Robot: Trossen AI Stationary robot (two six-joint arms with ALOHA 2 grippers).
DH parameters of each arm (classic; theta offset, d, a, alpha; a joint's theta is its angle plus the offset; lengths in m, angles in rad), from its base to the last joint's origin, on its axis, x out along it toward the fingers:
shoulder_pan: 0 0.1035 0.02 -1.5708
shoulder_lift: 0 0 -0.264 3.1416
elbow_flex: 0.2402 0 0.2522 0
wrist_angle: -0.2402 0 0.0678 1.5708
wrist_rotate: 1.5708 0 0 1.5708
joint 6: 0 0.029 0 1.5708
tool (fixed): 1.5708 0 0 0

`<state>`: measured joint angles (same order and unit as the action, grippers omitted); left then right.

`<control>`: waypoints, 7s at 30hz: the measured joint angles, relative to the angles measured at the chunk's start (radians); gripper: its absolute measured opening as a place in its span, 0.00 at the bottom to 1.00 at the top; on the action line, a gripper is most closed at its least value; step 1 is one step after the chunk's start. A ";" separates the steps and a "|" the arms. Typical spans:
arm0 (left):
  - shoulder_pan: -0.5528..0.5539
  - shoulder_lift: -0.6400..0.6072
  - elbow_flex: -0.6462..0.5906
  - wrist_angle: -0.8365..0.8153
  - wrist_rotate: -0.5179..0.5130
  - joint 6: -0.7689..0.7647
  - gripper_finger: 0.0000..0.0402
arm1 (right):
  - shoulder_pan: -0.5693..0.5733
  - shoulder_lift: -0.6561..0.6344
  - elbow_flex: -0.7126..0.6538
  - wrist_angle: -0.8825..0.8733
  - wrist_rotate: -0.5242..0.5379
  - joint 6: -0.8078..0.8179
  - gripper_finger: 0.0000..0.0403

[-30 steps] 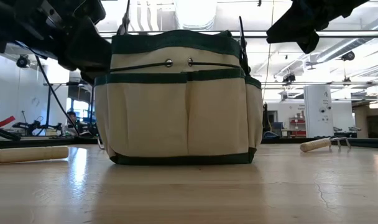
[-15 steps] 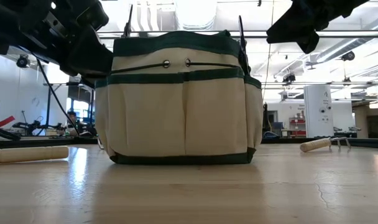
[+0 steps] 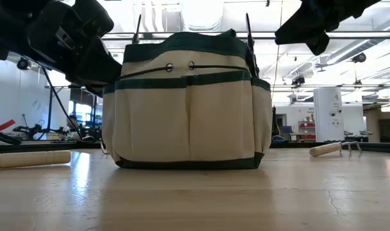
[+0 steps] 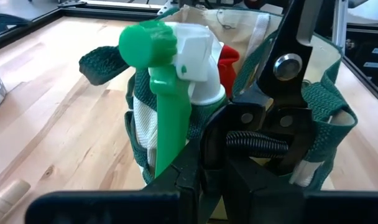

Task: Pick & Place Garden tools in Gardening bag
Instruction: Put the green shear scissors into the white gardening bag, then put the light brown trowel into the white gardening bag

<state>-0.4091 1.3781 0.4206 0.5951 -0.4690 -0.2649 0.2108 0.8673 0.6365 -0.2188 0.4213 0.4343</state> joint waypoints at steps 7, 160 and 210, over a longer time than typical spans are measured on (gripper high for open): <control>0.000 0.014 0.000 0.000 -0.003 -0.008 0.10 | 0.000 0.000 0.000 0.000 0.000 0.000 0.26; 0.004 -0.229 0.207 -1.119 0.406 -0.628 0.32 | 0.000 0.000 -0.001 -0.007 0.026 0.003 0.24; 0.004 0.093 0.208 -1.032 0.334 -0.634 0.16 | 0.000 0.000 -0.001 -0.008 0.026 0.000 0.20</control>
<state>-0.4049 1.4713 0.6281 -0.4366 -0.1353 -0.8989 0.2104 0.8677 0.6353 -0.2272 0.4477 0.4347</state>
